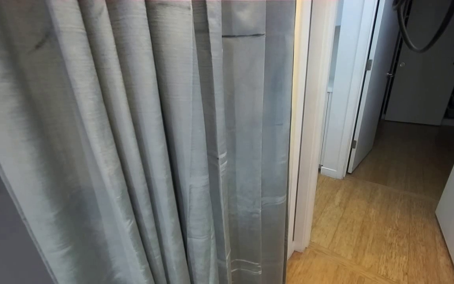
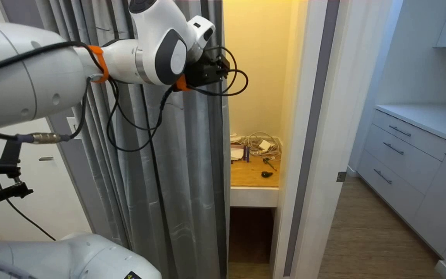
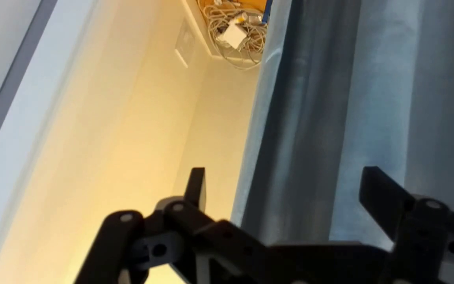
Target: Pull the curtain to the left
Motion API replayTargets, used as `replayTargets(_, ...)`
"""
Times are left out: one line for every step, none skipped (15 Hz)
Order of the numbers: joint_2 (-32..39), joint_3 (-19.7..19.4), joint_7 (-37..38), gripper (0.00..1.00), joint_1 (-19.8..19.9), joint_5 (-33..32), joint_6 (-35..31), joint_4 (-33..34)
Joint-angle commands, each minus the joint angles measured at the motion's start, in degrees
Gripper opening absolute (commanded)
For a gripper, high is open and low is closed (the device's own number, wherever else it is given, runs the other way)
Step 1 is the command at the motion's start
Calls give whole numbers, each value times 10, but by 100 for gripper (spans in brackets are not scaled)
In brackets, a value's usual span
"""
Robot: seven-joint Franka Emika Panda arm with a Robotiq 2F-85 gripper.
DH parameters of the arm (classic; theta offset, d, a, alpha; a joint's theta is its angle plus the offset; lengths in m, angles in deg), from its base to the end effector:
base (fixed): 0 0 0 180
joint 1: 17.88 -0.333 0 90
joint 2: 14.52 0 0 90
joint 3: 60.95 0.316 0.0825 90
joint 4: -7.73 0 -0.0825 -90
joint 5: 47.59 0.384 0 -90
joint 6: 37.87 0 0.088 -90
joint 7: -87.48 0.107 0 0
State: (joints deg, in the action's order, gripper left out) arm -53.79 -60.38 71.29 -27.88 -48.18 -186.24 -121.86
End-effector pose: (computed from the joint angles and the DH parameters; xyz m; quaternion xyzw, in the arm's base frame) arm 0.3788 0.0725 0.7282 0.8499 0.2053 0.4842 0.0316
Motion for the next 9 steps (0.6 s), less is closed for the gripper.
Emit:
replayTargets(44,-26,-38,100,-33,5,-46,51)
replayTargets(53,-30,-43,100,-34,2,-64,56)
replayTargets(63,-34,-45,100,-34,1,-77,63)
replayTargets(72,-39,-51,100,-39,3,-92,69)
replayTargets(81,-45,-56,100,-42,5,-107,74)
replayTargets(91,-48,-58,100,-42,4,-120,82)
replayTargets(100,-54,-61,100,-46,7,-132,87)
replayTargets(109,-59,-65,100,-51,9,-142,94)
replayTargets(118,-63,-67,100,-54,11,-150,102)
